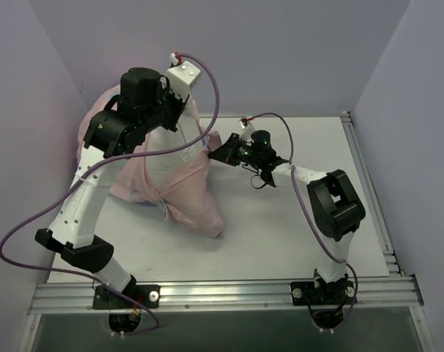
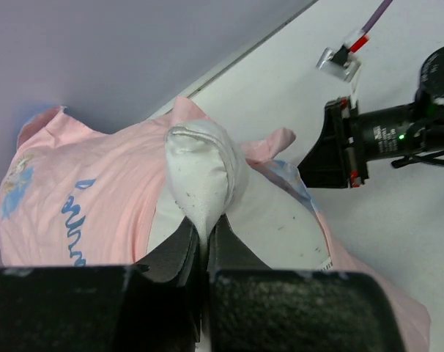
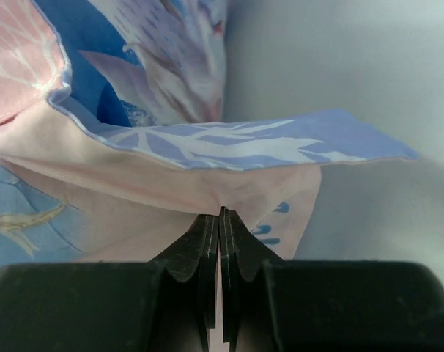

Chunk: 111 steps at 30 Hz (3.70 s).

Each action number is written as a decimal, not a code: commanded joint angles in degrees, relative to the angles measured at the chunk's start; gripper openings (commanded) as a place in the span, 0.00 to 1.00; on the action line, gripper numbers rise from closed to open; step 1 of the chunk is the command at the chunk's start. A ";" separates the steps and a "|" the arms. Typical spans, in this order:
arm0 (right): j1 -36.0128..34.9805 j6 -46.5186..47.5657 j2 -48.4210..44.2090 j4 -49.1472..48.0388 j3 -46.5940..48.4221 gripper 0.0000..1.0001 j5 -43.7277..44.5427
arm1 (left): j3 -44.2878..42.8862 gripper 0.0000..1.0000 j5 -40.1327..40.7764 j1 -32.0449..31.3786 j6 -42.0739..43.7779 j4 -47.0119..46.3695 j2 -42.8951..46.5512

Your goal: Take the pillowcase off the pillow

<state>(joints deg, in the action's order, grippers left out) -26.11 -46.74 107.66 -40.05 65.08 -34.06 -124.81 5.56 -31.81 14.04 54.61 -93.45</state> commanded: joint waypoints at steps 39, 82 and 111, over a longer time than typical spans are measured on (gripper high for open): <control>-20.56 1.83 -15.73 28.01 5.87 0.70 30.02 | -7.02 0.02 10.60 -0.44 -6.22 -15.94 -8.50; -3.87 -4.94 5.65 5.95 -4.52 0.00 9.72 | -11.01 0.02 7.80 11.51 -1.92 -10.13 3.62; -16.52 -11.95 -4.21 -3.41 -11.69 0.00 12.52 | 22.24 0.63 -1.79 -4.84 1.86 -6.96 -1.82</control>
<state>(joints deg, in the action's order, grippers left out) -42.44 -51.96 107.59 -31.42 58.54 -23.49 -105.34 -2.76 -37.36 15.70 52.38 -93.69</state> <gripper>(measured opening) 0.056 0.634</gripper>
